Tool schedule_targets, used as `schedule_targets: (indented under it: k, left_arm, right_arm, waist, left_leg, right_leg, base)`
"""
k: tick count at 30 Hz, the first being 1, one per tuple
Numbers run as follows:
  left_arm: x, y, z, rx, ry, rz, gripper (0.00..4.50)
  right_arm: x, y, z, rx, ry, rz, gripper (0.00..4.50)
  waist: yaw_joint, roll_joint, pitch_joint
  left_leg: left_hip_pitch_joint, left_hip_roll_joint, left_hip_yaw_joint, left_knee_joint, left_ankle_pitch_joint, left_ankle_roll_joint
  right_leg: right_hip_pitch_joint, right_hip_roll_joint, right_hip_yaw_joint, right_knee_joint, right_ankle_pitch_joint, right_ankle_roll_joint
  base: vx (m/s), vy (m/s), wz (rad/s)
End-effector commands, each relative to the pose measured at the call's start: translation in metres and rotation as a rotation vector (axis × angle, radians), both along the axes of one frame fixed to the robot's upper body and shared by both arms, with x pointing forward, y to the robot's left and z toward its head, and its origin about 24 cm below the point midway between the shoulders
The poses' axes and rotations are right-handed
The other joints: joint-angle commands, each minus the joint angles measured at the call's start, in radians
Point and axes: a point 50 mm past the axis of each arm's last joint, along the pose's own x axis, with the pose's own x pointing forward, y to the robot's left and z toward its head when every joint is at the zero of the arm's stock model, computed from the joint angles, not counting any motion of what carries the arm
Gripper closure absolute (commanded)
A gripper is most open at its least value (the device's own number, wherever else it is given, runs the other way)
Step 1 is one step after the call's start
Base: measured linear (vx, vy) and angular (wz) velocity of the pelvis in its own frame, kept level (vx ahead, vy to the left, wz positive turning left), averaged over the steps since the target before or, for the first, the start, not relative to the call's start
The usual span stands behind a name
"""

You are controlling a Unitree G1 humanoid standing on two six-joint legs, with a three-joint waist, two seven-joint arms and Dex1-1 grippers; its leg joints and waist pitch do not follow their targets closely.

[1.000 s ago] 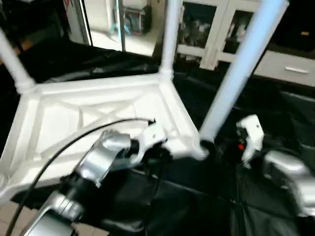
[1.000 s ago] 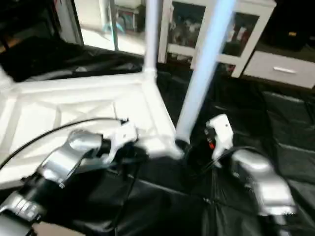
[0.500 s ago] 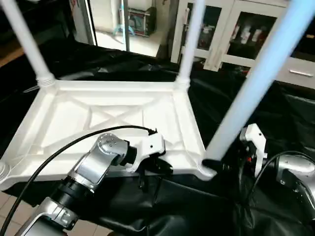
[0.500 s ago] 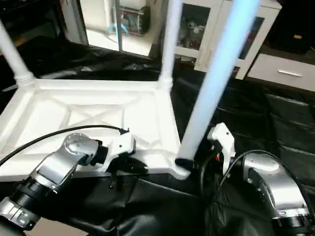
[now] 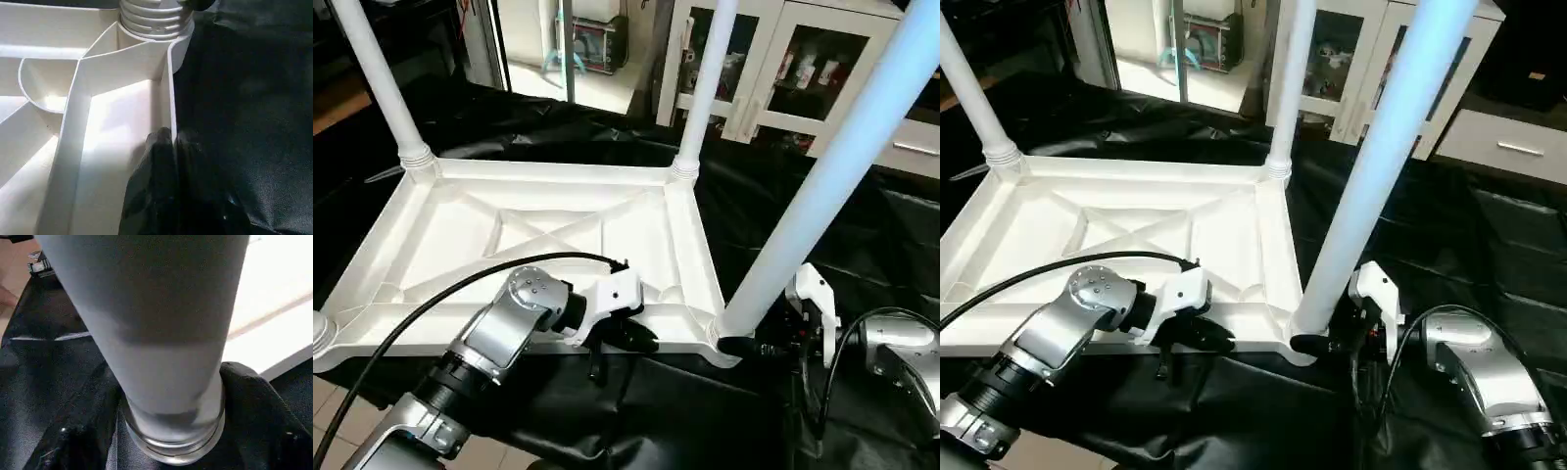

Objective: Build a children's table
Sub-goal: Rotate leg to tighten

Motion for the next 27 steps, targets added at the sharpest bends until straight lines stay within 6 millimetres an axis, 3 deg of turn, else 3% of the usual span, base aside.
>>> schedule_targets:
  k: [1, 14, 18, 20, 22, 24, 25, 27]
  left_arm:
    - [-0.006, -0.011, 0.005, -0.069, 0.007, -0.077, 4.50]
    - [-0.004, -0.008, 0.004, -0.058, 0.007, -0.057, 4.50]
    - [0.007, -0.010, 0.002, -0.050, 0.002, 0.074, 4.50]
    - [0.021, -0.015, 0.002, -0.043, -0.027, 0.201, 4.50]
    - [0.031, -0.020, 0.003, -0.040, -0.050, 0.289, 4.50]
    - [0.035, -0.021, 0.004, -0.039, -0.058, 0.322, 4.50]
    - [0.045, -0.027, 0.007, -0.037, -0.062, 0.438, 4.50]
    - [0.059, -0.041, 0.012, -0.040, -0.065, 0.589, 4.50]
  right_arm:
    - [0.001, -0.004, 0.003, -0.019, -0.010, 0.012, 1.69]
    - [0.002, 0.005, -0.005, -0.018, 0.000, 0.052, 1.83]
    - [0.018, 0.004, -0.016, -0.050, 0.001, -0.158, 1.83]
    - [0.030, 0.004, -0.028, -0.069, 0.032, -0.356, 1.84]
    - [0.034, 0.009, -0.033, -0.052, 0.063, -0.454, 1.84]
    - [0.036, 0.011, -0.035, -0.045, 0.075, -0.484, 1.84]
    - [0.041, 0.020, -0.038, -0.043, 0.092, -0.576, 1.84]
    - [0.052, 0.035, -0.045, -0.076, 0.120, -0.782, 1.84]
  waist:
    - [-0.004, -0.017, -0.059]
    - [-0.006, -0.020, -0.060]
    - [-0.009, -0.018, -0.057]
    - [-0.026, -0.018, -0.049]
    - [-0.036, -0.018, -0.049]
    - [-0.035, -0.019, -0.049]
    - [-0.037, -0.017, -0.046]
    - [-0.040, -0.008, -0.052]
  left_leg:
    - [0.014, 0.079, -0.033, -0.066, -0.100, 0.090]
    - [0.012, 0.077, -0.032, -0.063, -0.094, 0.097]
    - [0.014, 0.076, -0.033, -0.065, -0.115, 0.080]
    - [0.019, 0.071, -0.038, -0.072, -0.205, 0.027]
    - [0.022, 0.072, -0.043, -0.076, -0.239, 0.000]
    - [0.028, 0.074, -0.044, -0.078, -0.255, -0.005]
    - [0.031, 0.072, -0.041, -0.079, -0.266, -0.006]
    - [0.036, 0.070, -0.046, -0.080, -0.269, -0.032]
  right_leg:
    - [0.045, -0.098, 0.051, -0.071, -0.153, -0.225]
    - [0.046, -0.097, 0.049, -0.069, -0.152, -0.227]
    - [0.043, -0.097, 0.049, -0.074, -0.188, -0.225]
    - [0.040, -0.098, 0.045, -0.092, -0.357, -0.192]
    - [0.041, -0.098, 0.044, -0.098, -0.416, -0.168]
    - [0.037, -0.100, 0.045, -0.104, -0.428, -0.152]
    - [0.032, -0.097, 0.048, -0.108, -0.434, -0.148]
    - [0.028, -0.099, 0.046, -0.103, -0.431, -0.157]
  base:
    - [0.000, 0.000, 0.00]
    - [0.000, 0.000, 0.00]
    - [0.000, 0.000, 0.00]
    - [0.000, 0.000, 0.00]
    - [0.000, 0.000, 0.00]
    - [0.000, 0.000, 0.00]
    - [0.000, 0.000, 0.00]
    - [0.000, 0.000, 0.00]
